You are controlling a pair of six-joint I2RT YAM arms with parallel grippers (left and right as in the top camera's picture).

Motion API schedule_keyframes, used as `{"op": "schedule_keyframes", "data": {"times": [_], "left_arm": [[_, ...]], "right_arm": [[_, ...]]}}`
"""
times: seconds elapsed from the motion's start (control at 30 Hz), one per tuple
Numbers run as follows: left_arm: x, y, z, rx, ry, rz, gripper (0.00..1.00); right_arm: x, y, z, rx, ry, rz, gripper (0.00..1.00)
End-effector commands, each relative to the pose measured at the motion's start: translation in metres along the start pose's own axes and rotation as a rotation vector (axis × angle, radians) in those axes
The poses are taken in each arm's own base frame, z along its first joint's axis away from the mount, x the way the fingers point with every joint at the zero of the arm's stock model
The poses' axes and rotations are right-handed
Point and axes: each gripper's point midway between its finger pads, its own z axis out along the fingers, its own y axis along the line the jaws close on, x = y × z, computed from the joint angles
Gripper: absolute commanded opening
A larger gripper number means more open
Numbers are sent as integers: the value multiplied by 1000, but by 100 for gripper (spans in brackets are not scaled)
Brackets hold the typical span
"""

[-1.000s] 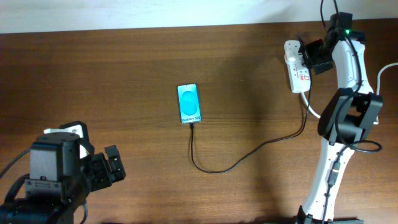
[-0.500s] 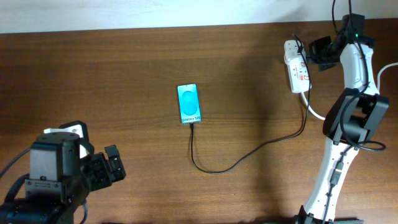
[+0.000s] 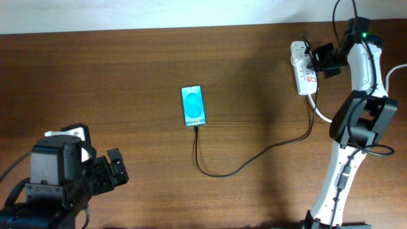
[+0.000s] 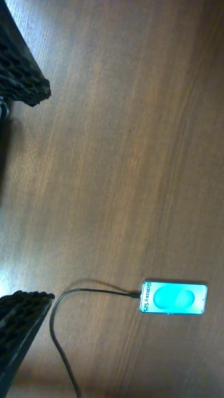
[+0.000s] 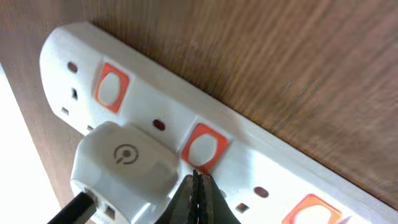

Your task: Plug charger to phone and switch on socket

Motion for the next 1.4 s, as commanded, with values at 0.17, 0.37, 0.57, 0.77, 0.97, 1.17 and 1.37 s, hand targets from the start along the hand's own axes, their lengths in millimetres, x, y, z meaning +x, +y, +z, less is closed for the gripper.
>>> {"op": "schedule_keyframes", "data": {"times": [0.17,0.37,0.57,0.77,0.97,1.17,1.37], "left_arm": [[-5,0,-2,1,-24,-6,100],[-5,0,-2,1,-24,-6,99],[-7,0,-2,3,-31,-7,99],[-7,0,-2,3,-31,-7,99],[-7,0,-2,3,-31,-7,99],[-7,0,-2,4,-31,-7,99],[-7,0,-2,3,-31,-7,99]], "right_arm": [[0,19,-31,-32,-63,-33,4],[-7,38,-88,-50,-213,-66,4],[-1,15,-93,54,-218,-37,4],[-2,-3,-63,112,-168,-12,4],[-6,-10,-34,111,-127,-4,4],[-10,-4,-22,82,-132,-11,4],[-3,1,-6,85,-128,-11,4]]}}
